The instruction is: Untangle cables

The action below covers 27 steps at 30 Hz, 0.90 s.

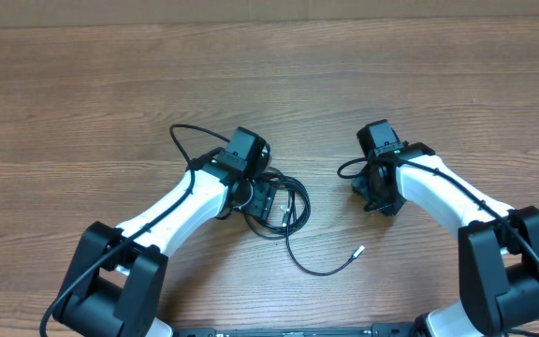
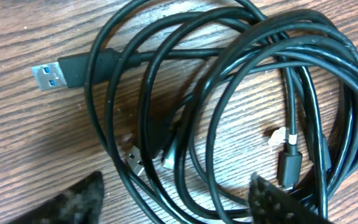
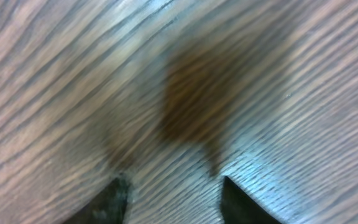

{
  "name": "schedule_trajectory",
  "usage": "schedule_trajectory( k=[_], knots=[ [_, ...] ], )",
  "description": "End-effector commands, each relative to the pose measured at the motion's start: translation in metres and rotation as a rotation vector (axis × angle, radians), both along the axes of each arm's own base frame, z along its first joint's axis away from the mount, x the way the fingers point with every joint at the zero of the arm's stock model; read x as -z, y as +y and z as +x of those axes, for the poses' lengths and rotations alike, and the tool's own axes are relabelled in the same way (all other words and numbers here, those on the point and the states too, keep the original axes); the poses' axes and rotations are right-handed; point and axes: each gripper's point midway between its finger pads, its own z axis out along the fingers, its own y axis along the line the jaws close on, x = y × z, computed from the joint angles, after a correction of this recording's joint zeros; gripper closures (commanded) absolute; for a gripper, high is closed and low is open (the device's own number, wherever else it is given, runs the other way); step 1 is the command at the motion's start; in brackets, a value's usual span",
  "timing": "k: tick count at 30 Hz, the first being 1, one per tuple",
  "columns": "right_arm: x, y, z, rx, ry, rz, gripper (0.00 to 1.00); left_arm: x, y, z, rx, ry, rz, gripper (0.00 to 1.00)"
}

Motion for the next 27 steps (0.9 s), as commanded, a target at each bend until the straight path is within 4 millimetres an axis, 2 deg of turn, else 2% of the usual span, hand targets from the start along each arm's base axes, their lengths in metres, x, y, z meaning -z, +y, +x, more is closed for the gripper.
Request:
schedule_trajectory(
  k=[1,2,4,8,12,17,22,27],
  knots=[
    [0.005,-0.006,-0.004,0.000,0.005,-0.024,0.28,0.005,0.005,0.002,0.003,-0.015,0.050,0.41],
    [0.007,-0.005,-0.006,-0.002,0.007,-0.023,0.15,0.005,0.006,0.002,0.003,-0.015,0.052,0.55],
    [0.012,-0.004,-0.009,-0.006,0.004,-0.020,0.00,0.005,0.006,0.002,0.002,-0.015,0.052,0.58],
    [0.025,0.000,-0.018,-0.016,0.009,0.000,0.00,0.005,0.006,0.002,0.003,-0.015,0.052,0.53],
    [0.036,0.006,-0.029,-0.022,0.027,0.048,0.00,0.005,0.004,0.001,0.007,-0.017,0.051,0.59],
    [0.037,0.006,-0.030,-0.023,0.027,0.048,0.00,0.004,-0.004,0.000,0.019,-0.009,0.007,0.47],
    [0.037,0.006,-0.030,-0.023,0.027,0.048,0.00,0.003,-0.011,-0.003,0.033,0.004,-0.023,0.51],
    [0.037,0.006,-0.030,-0.023,0.027,0.048,0.00,0.007,0.000,-0.001,-0.003,-0.003,0.037,0.51]
  ],
)
